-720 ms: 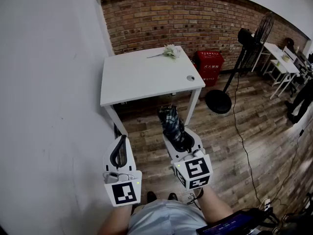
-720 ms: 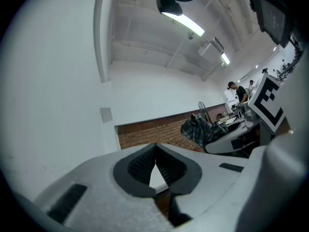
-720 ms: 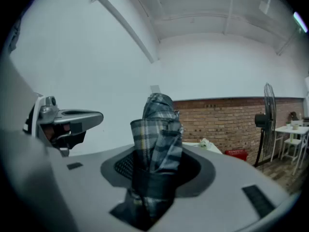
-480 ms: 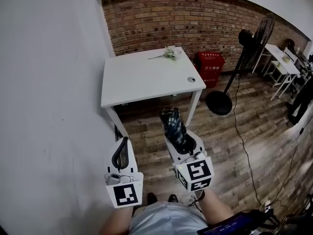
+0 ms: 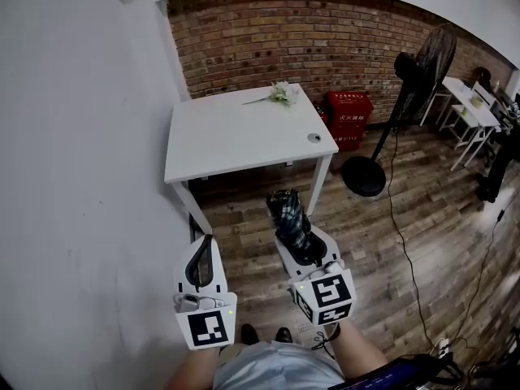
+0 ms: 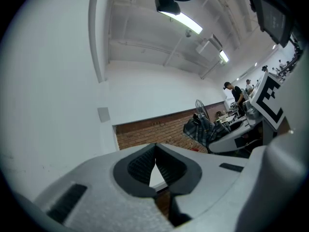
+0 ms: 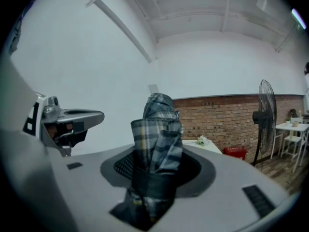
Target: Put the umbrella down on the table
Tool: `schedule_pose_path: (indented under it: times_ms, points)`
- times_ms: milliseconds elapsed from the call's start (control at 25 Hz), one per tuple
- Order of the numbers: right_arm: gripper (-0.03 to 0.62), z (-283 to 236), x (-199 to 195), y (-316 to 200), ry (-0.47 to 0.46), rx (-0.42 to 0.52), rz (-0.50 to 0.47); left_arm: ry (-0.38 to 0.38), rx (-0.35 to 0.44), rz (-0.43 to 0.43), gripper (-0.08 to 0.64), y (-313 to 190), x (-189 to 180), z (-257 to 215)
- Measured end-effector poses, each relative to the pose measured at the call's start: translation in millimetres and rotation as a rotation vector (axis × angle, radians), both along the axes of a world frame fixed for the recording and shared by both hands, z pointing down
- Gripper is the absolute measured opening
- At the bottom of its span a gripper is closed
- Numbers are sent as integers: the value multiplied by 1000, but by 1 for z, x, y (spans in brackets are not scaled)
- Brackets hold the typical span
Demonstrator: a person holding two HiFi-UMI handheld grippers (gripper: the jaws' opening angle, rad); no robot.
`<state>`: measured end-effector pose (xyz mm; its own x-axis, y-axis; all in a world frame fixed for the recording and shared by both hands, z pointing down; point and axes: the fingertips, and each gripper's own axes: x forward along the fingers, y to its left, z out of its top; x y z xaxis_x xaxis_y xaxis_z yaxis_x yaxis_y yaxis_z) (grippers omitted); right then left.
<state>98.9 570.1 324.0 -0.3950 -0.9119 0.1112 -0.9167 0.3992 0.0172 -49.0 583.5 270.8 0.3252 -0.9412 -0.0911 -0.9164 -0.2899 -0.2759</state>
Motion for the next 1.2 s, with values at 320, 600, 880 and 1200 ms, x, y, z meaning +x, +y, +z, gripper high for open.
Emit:
schedule_pose_path:
  times_ms: [320,600,880,1200]
  points:
    - [199,18,18,-8,6,-39,-10,-13,-14,-22,5,-4,14,11]
    - [199,33,14,-43,26,-57,-9,10,-33,-34,5,-42,4,27]
    - [199,48,-4,-113,33,-82,-2,13,-45,-30,6,-121,-18,38]
    - [199,48,-20,-200,20,-84,33,-1,-36,0,6,-208,-37,36]
